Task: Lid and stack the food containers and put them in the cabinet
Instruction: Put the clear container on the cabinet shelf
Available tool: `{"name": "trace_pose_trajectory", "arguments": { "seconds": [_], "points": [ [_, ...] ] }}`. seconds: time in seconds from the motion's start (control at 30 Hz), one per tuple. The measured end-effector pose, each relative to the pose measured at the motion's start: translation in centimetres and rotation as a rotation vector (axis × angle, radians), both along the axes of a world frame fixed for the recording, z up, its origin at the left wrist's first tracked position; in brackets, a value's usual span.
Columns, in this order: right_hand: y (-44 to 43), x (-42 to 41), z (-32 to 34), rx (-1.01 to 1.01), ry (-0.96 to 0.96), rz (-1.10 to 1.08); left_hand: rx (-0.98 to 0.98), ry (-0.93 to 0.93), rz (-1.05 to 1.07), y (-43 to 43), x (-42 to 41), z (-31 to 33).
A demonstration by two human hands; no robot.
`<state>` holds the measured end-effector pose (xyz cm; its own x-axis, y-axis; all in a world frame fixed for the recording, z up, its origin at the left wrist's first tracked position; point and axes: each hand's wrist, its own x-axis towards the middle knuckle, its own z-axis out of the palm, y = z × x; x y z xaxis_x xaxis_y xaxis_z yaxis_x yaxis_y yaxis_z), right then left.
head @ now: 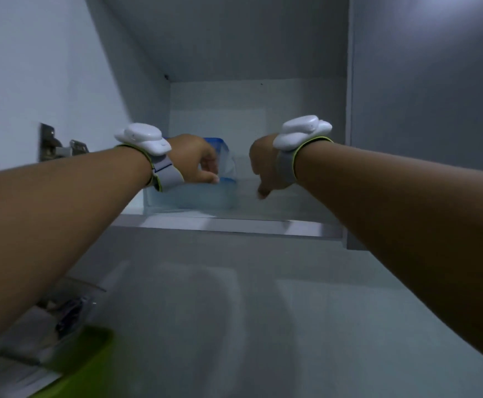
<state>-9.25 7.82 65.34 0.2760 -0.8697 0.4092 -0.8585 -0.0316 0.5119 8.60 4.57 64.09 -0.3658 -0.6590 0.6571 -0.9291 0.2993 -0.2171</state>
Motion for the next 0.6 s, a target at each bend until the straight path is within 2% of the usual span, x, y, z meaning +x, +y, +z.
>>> {"name": "trace_pose_trajectory", "arguments": {
  "seconds": [0.1, 0.17, 0.27, 0.4, 0.6],
  "points": [
    [3.9, -1.9, -0.6, 0.064, -0.267, 0.268, -0.008, 0.061, 0.02, 4.0, -1.1, -0.1],
    [6.4, -4.0, -1.0, 0.122, -0.408, 0.337, 0.021, 0.158, 0.021, 6.8, -2.3, -0.5],
    [8.5, -7.0, -2.4, 0.212, -0.469, 0.358, 0.045, 0.298, -0.005, 10.5, -4.1, -1.4],
    [11.5, -12.7, -5.3, 0.2, -0.547, 0.408, 0.131, 0.367, 0.001, 15.1, -8.1, -4.3],
    [17.0, -22.9, -12.5, 0.287, -0.64, 0.397, 0.295, 0.486, -0.032, 21.6, -18.3, -12.4]
  ]
}}
